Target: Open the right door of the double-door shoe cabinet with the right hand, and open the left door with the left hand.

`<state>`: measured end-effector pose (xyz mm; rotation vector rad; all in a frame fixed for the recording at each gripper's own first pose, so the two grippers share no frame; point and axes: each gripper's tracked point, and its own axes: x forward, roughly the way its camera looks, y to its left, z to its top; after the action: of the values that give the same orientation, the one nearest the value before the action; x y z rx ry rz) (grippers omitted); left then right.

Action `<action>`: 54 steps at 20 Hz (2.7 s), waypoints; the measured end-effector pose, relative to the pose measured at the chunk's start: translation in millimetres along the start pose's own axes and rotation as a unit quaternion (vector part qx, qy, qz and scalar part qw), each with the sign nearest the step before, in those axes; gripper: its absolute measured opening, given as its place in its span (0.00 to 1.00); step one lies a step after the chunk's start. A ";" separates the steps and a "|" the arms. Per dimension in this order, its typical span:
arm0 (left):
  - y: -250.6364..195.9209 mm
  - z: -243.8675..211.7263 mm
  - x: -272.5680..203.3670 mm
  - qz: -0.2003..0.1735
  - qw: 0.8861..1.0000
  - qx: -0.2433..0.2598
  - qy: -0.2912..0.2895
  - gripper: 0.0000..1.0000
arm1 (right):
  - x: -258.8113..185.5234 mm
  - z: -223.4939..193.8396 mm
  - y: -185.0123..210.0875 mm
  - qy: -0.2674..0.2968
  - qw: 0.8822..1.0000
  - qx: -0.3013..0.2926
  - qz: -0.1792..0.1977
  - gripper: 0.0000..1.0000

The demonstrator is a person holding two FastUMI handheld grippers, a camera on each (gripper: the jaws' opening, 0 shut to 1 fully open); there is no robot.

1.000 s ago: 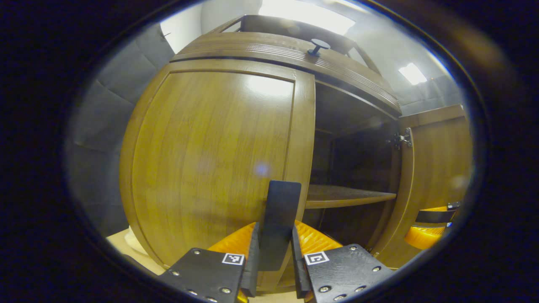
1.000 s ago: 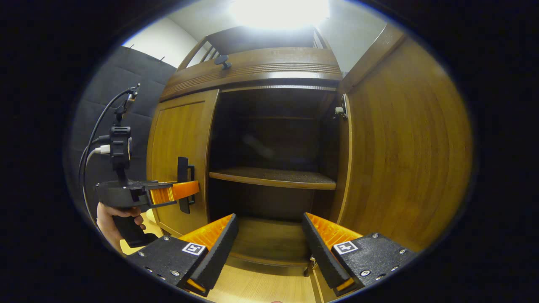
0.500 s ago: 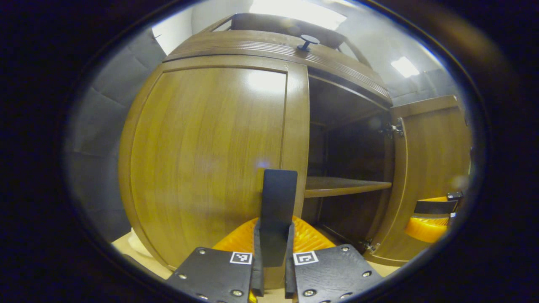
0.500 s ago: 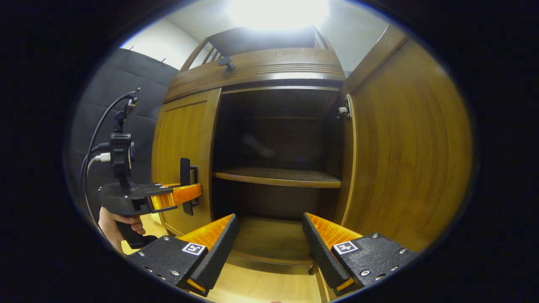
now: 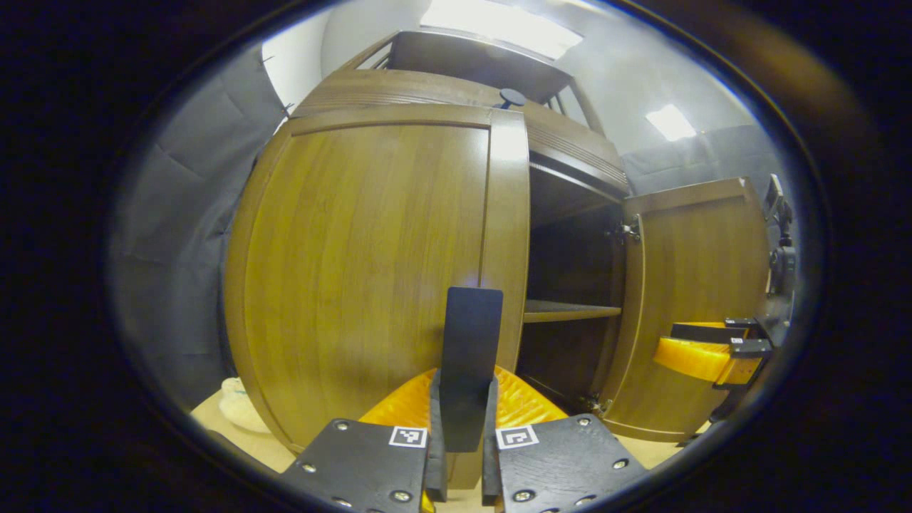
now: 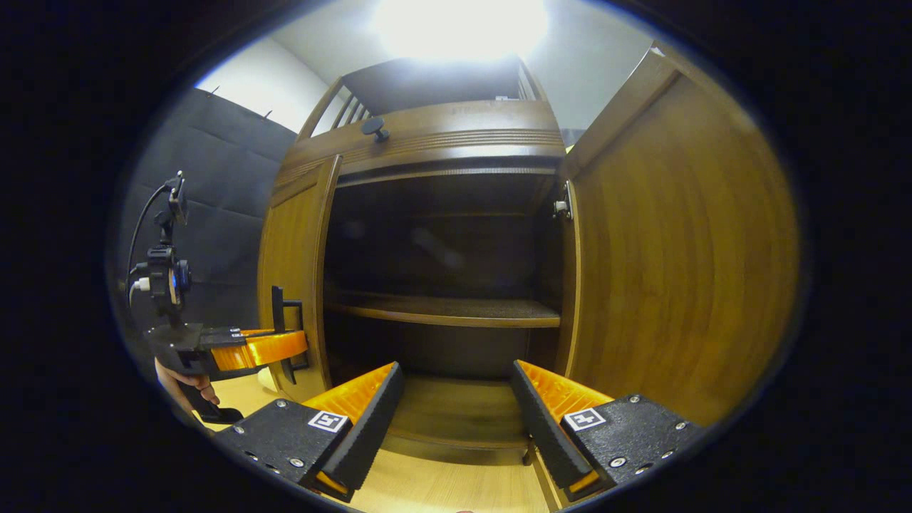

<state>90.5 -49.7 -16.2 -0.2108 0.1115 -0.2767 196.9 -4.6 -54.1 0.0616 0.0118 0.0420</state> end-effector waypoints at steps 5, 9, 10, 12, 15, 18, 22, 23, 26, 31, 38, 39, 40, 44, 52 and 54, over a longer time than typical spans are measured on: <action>-1.7 0.2 -1.4 -0.002 1.000 0.002 -0.009 0.20 | -9.0 6.5 4.2 -0.010 1.000 0.005 0.000 0.94; -0.1 0.8 -1.2 0.003 1.000 0.006 -0.015 0.20 | -14.8 14.8 15.6 -0.016 1.000 0.016 0.008 0.94; 0.5 1.4 -0.4 0.005 1.000 0.006 -0.017 0.20 | -13.7 14.6 20.9 -0.014 1.000 0.017 0.010 0.94; 3.1 3.1 1.8 0.013 1.000 0.009 -0.022 0.14 | -11.9 14.8 28.4 -0.009 1.000 0.017 0.017 0.94; 7.0 4.8 -2.3 0.023 0.999 0.007 -0.029 0.26 | -20.6 18.7 40.9 -0.009 1.000 0.004 0.022 0.94; 9.6 9.7 -2.9 0.041 0.999 0.011 -0.032 0.26 | -17.2 17.3 48.0 0.002 1.000 -0.008 0.023 0.94; 16.4 9.0 -0.9 0.070 0.997 0.023 -0.038 0.25 | -16.6 17.1 52.6 -0.002 1.000 -0.015 0.021 0.94; 18.0 4.5 0.1 0.080 0.996 0.026 -0.039 0.25 | -18.6 17.3 53.5 -0.005 1.000 -0.012 0.022 0.94; 29.3 -12.8 11.0 0.116 0.992 0.033 -0.034 0.12 | -24.0 15.6 57.3 -0.007 1.000 -0.004 0.024 0.94; 38.7 -20.0 18.6 0.150 0.987 0.026 -0.047 0.17 | -24.0 13.1 64.0 -0.006 1.000 -0.002 0.014 0.94; 43.9 -31.5 17.1 0.158 0.984 0.073 -0.032 0.20 | -27.1 18.9 60.1 -0.019 1.000 0.007 -0.009 0.94; 48.6 -30.6 14.7 0.174 0.981 0.079 -0.033 0.21 | -32.2 16.8 57.5 -0.020 1.000 0.011 -0.009 0.94; 52.1 -27.8 11.3 0.197 0.976 0.084 -0.034 0.22 | -37.4 15.5 55.7 -0.019 1.000 0.013 -0.009 0.94; 57.5 -22.6 4.4 0.256 0.962 0.086 -0.041 0.18 | -45.8 8.3 52.1 -0.006 1.000 0.002 -0.004 0.94; 1.2 30.4 4.3 0.256 0.956 0.077 -0.122 0.24 | -85.2 -4.5 -4.7 -0.005 0.998 -0.007 -0.057 0.94; -29.0 37.9 27.0 0.225 0.963 0.068 -0.128 0.24 | -94.3 -5.8 -18.5 -0.009 0.998 0.004 -0.068 0.94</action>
<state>114.0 -77.4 24.9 -0.0779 -0.1173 0.1972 103.4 -26.7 -60.1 0.0685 -0.0024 -0.0954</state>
